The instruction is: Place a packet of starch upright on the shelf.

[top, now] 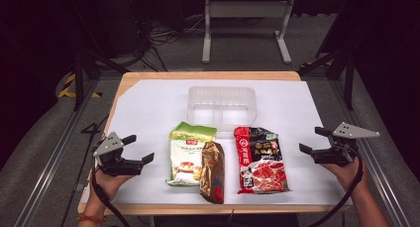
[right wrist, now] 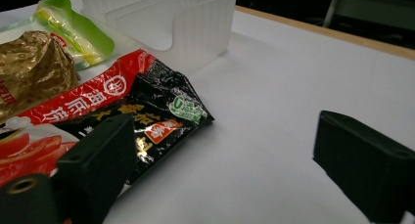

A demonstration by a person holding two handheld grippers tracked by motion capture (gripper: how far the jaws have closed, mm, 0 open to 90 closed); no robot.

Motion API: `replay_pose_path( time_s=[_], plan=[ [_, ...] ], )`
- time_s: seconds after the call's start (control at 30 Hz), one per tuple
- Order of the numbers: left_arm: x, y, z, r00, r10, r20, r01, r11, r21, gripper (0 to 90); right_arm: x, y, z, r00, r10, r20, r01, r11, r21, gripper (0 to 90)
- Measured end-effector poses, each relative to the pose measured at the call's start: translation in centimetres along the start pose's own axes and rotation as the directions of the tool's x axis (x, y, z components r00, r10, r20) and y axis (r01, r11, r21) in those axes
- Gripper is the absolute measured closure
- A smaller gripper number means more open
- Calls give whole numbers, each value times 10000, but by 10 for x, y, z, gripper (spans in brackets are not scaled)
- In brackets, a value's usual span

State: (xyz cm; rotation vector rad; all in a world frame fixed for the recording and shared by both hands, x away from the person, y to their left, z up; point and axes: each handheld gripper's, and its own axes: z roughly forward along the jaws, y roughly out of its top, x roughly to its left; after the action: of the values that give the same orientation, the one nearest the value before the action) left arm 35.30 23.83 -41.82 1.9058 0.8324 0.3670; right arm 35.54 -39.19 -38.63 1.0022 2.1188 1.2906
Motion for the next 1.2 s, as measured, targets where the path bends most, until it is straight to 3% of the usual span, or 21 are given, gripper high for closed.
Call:
replay_pose_path(
  time_s=[0.03,0.07,0.13,0.17,0.27,0.63,0.73,0.83,1.03,1.13,1.2],
  plan=[
    [0,0,0,10000,0,0,0,10000,0,75,2,1,2,10000,25,23,-25,9999,132,97],
    [3,-2,6,9987,-316,392,310,9994,163,80,3,1,5,10000,26,-5,-26,9994,336,104],
    [3,-3,8,9985,-333,440,321,9991,278,78,4,1,8,9999,53,-152,-46,9988,488,111],
    [1,-3,13,9958,-241,879,208,9991,382,90,6,-1,14,9998,-58,-202,72,9975,701,123],
    [-1,-4,15,9933,-179,1141,127,9988,469,125,7,-1,19,9995,-58,-312,84,9964,847,137],
    [1,4,14,9952,-252,950,189,9976,661,133,17,3,43,9972,190,-723,-117,9949,1001,169],
    [3,10,17,9926,-366,1160,296,9977,615,138,24,4,53,9970,-163,-751,275,9882,1504,181],
    [2,18,24,9895,-260,1422,172,9979,630,146,26,4,56,9974,-239,-678,342,9872,1560,177],
    [5,28,49,9801,-608,1892,426,9942,986,146,30,3,59,9959,-606,-670,702,9861,1503,184],
    [7,32,62,9661,-1013,2375,748,9902,1183,144,30,1,56,9955,-618,-717,718,9866,1462,188],
    [8,34,72,9625,-1180,2443,853,9864,1403,143,31,-1,54,9951,-596,-793,703,9878,1388,190]
  ],
)
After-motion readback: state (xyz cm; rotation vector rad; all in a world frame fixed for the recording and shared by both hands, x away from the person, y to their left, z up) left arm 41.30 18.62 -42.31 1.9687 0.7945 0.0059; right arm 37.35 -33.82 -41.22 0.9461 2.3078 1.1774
